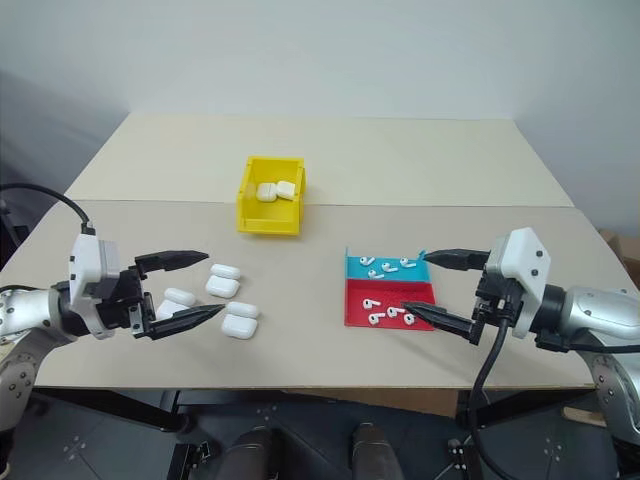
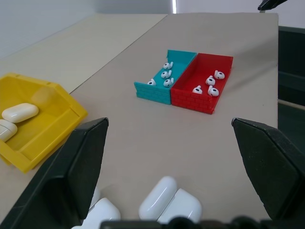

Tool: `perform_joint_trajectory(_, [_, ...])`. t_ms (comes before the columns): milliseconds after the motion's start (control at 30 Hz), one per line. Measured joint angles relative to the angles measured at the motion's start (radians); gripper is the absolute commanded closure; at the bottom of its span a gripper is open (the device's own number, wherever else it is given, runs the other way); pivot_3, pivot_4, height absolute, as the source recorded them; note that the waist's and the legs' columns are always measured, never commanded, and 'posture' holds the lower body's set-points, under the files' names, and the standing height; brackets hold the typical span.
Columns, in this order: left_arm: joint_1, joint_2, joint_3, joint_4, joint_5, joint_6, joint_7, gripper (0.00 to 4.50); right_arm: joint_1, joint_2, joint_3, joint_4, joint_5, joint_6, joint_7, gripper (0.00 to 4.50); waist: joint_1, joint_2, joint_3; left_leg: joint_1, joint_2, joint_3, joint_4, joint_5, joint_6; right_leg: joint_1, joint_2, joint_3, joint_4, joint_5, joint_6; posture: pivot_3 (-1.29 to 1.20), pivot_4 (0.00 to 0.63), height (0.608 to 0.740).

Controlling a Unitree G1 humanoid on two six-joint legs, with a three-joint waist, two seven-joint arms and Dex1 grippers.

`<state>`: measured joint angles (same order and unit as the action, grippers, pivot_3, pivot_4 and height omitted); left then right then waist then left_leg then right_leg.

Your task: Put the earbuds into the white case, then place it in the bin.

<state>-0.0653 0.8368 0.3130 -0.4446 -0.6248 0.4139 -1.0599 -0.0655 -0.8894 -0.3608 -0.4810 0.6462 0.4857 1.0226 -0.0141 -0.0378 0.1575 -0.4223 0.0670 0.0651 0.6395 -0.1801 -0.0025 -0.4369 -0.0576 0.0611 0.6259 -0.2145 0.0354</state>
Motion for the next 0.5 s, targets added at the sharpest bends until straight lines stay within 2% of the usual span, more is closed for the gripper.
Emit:
perform_joint_trajectory(300, [-0.005, 0.009, -0.01, 0.007, 0.038, -0.023, 0.018, 0.0, -0.004, 0.014, 0.018, 0.0, -0.006, -0.001, -0.024, 0.03, -0.001, 0.0, 0.0, 0.0, 0.0, 0.0, 0.0, 0.0, 0.0, 0.0, 0.0, 0.0, 0.0, 0.0, 0.0, 0.0, 0.15, 0.74])
perform_joint_trajectory(500, [-0.066, 0.096, -0.021, 0.035, 0.029, 0.084, 0.026, 0.0, -0.041, 0.014, 0.035, 0.002, -0.005, -0.001, -0.023, 0.03, 0.0, 0.0, 0.0, 0.0, 0.0, 0.0, 0.0, 0.0, 0.0, 0.0, 0.0, 0.0, 0.001, 0.0, 0.0, 0.0, 0.15, 0.74])
